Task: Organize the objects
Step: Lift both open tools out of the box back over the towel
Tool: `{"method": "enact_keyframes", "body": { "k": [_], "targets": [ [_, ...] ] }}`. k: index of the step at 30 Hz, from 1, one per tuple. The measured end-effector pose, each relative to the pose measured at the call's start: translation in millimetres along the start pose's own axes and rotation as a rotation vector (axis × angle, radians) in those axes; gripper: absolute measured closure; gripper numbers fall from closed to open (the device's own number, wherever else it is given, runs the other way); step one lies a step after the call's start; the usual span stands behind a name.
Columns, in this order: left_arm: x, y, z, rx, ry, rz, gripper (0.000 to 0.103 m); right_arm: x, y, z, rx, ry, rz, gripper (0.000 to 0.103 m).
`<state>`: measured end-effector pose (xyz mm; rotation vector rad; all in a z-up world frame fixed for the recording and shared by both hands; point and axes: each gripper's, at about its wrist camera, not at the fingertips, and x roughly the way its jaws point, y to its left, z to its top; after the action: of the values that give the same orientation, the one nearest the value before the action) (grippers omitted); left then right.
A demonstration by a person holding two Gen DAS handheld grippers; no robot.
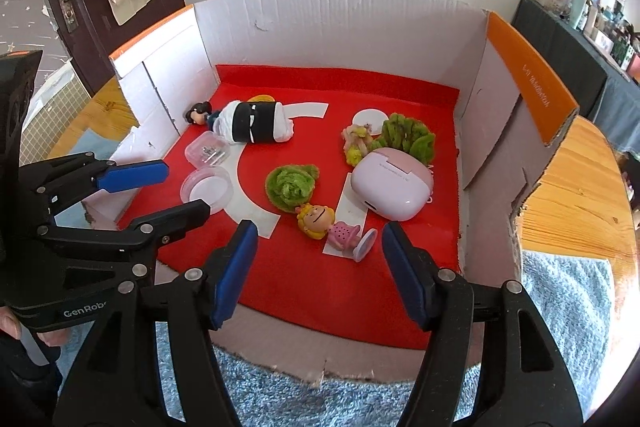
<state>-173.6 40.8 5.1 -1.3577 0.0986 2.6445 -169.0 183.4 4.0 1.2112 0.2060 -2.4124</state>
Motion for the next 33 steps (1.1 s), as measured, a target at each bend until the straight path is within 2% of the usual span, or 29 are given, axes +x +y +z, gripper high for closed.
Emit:
{"method": "enact_keyframes", "body": {
  "k": [5, 20, 24, 29, 31, 33],
  "targets": [
    [-11, 2, -3, -0.013, -0.024, 0.012, 0.037, -9, 3, -3, 0.000, -0.019, -0.003, 0.034],
    [-41, -1, -19, -0.022, -0.093, 0.034, 0.031, -37, 10, -16, 0.004, -0.066, -0.014, 0.024],
    [-45, 1, -23, -0.034, -0.098, 0.040, 0.021, -43, 10, -20, 0.010, -0.078, -0.012, 0.020],
    [-51, 1, -29, -0.042, -0.112, 0.047, 0.018, -51, 10, -26, 0.023, -0.086, -0.012, 0.019],
    [-54, 1, -31, -0.047, -0.117, 0.048, 0.016, -54, 11, -29, 0.025, -0.091, -0.013, 0.015],
    [-58, 1, -34, -0.051, -0.124, 0.051, 0.010, -58, 11, -31, 0.029, -0.099, -0.011, 0.013]
  ]
}}
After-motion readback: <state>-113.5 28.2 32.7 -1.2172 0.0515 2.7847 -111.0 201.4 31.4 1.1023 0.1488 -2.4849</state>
